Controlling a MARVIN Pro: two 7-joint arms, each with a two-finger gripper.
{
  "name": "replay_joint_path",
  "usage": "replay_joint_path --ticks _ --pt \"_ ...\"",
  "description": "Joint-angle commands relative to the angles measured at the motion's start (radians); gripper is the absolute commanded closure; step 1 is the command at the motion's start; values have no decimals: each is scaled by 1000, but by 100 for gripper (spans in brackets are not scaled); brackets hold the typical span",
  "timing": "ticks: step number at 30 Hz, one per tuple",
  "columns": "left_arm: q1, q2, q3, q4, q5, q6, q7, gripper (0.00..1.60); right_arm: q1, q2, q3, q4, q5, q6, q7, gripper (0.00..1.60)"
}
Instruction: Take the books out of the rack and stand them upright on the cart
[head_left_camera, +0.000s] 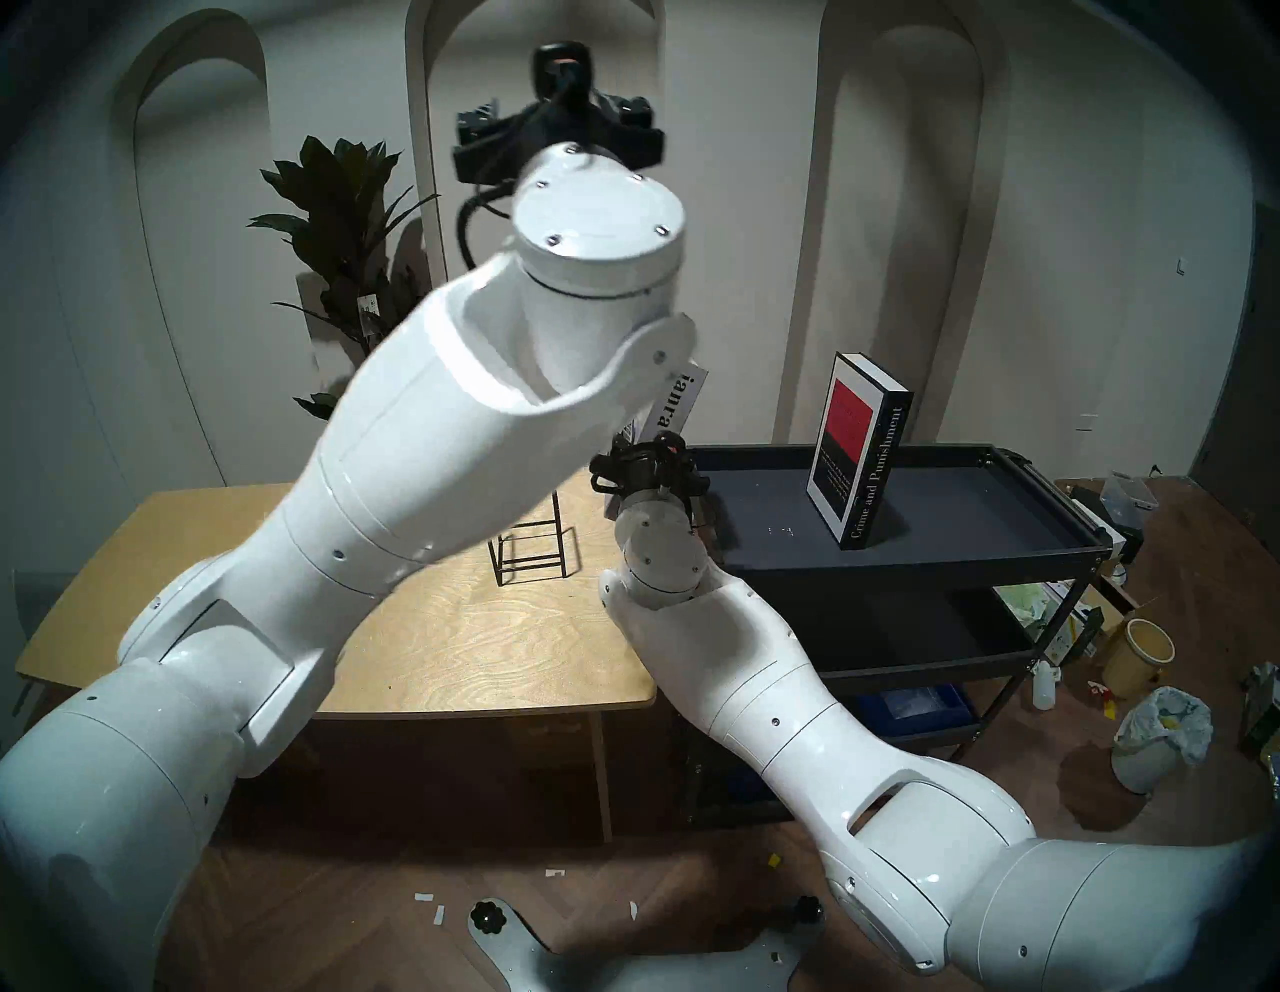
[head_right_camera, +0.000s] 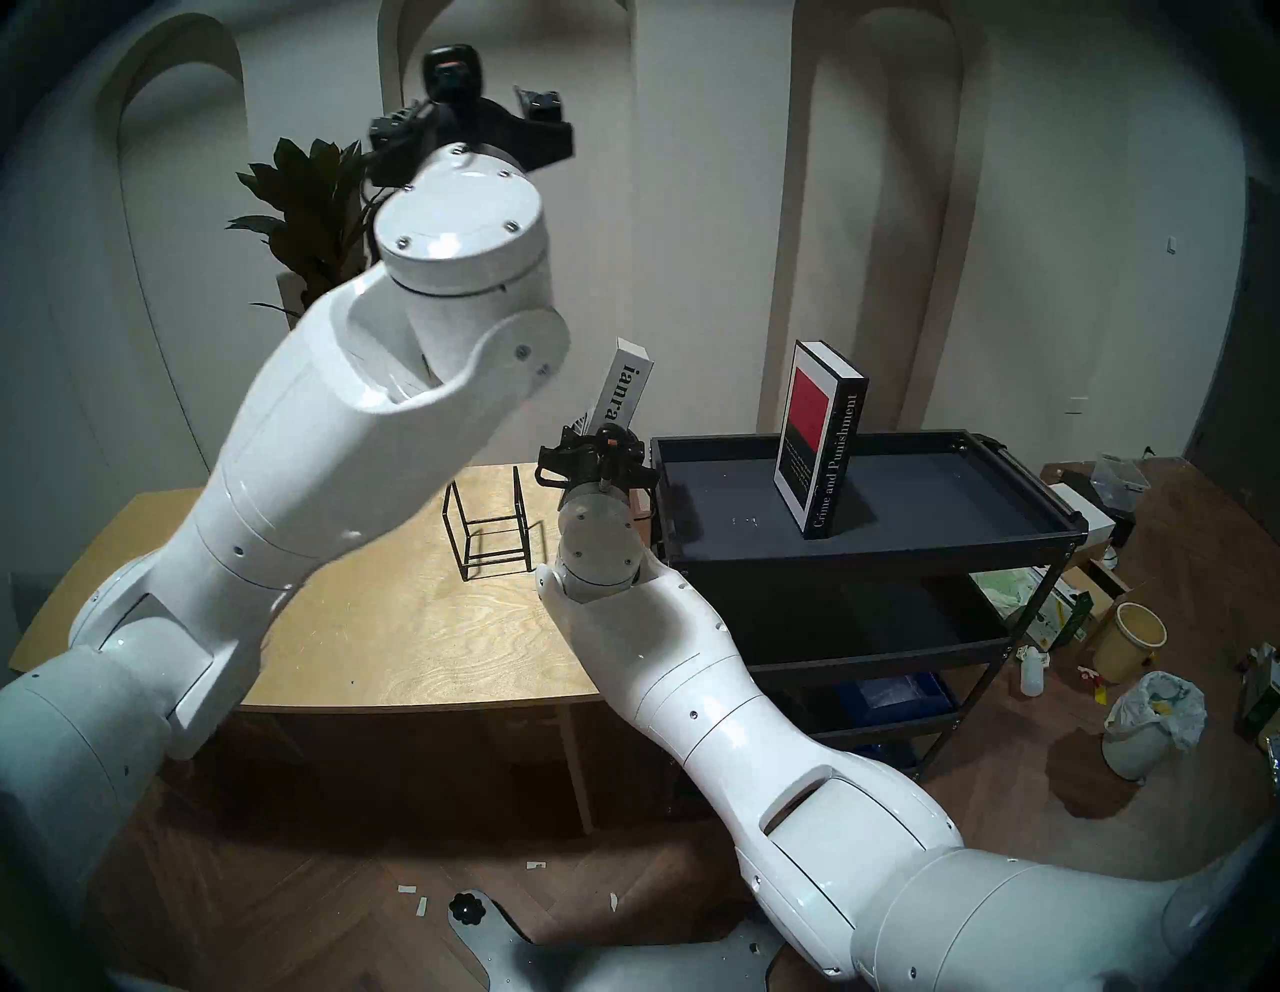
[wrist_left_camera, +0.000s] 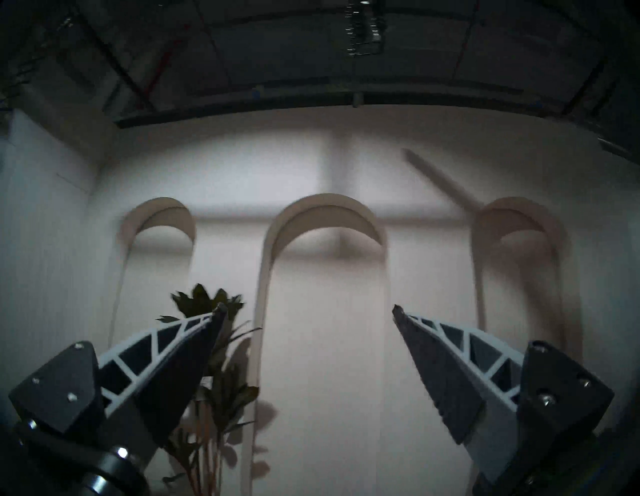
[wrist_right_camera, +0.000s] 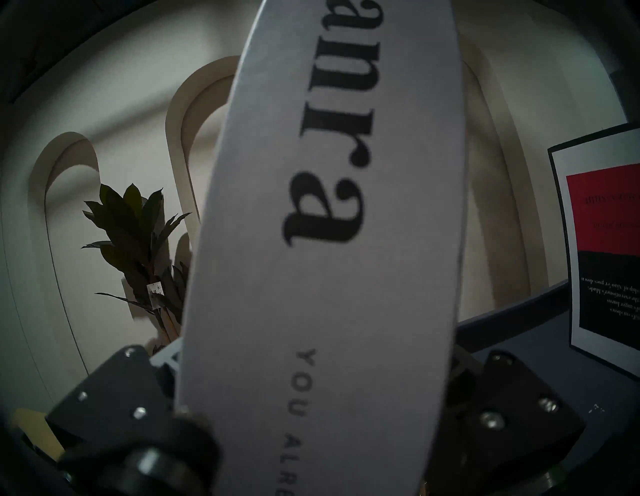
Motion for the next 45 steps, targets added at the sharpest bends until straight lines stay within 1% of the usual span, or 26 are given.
replay_joint_path --ticks 1,2,3,4,6,7,8,11,12,13,15,17,18,19,20,26,28,31,33,34,35,37,39,41,44,45 --pt "50 114 -149 87 9 9 55 0 66 48 26 -59 -26 -8 12 160" --pt "65 134 -176 95 4 8 56 0 71 56 30 -63 -29 -8 13 160" --pt "74 137 -181 106 4 8 61 0 75 63 34 -67 -32 -7 14 160" --pt "89 156 -208 117 -1 7 64 0 78 72 38 -73 -35 -6 17 160" --pt "118 176 -239 144 -10 5 69 0 88 92 49 -82 -41 -2 20 160" --pt "134 201 -256 152 -17 3 67 0 93 101 54 -88 -43 1 23 160" --pt "146 196 -269 166 -21 1 70 0 99 108 61 -91 -42 8 25 160" --pt "186 233 -301 190 -43 -4 65 0 123 126 77 -98 -44 26 30 160" --pt "186 233 -301 190 -43 -4 65 0 123 126 77 -98 -44 26 30 160" --pt "218 257 -319 203 -64 -8 55 0 146 140 83 -99 -49 47 37 160" --pt "250 280 -340 209 -94 -17 41 0 169 154 88 -98 -51 82 52 160" --pt "273 289 -352 213 -114 -21 30 0 182 168 87 -92 -59 114 66 160" --pt "291 297 -364 211 -131 -27 18 0 197 181 79 -81 -64 138 82 160" --pt "302 302 -368 211 -140 -29 11 0 193 186 79 -81 -69 153 92 160" --pt "320 312 -378 205 -158 -35 -6 0 211 196 71 -67 -69 186 106 160" --pt "414 357 -415 170 -235 -61 -80 0 238 261 4 -3 -112 290 225 160" --pt "424 361 -417 167 -240 -65 -87 0 239 265 -1 6 -111 296 229 160" --pt "492 399 -444 126 -284 -94 -148 0 265 299 -36 65 -123 324 312 160" --pt "525 420 -455 105 -302 -109 -180 0 278 316 -52 89 -129 323 353 160" --pt "525 420 -455 105 -302 -109 -180 0 278 316 -52 89 -129 323 353 160" --pt "548 433 -461 94 -312 -122 -200 0 285 328 -54 102 -123 318 383 160" --pt "577 446 -472 78 -319 -139 -223 0 292 342 -52 119 -125 293 432 160" --pt "597 452 -476 70 -321 -152 -235 0 291 351 -44 130 -117 261 459 160" --pt "627 459 -480 58 -326 -174 -252 0 280 365 -31 150 -104 203 507 160" --pt "649 461 -478 54 -323 -198 -266 0 264 377 -15 161 -95 169 552 160" --pt "649 461 -478 54 -323 -198 -266 0 264 377 -15 161 -95 169 552 160"
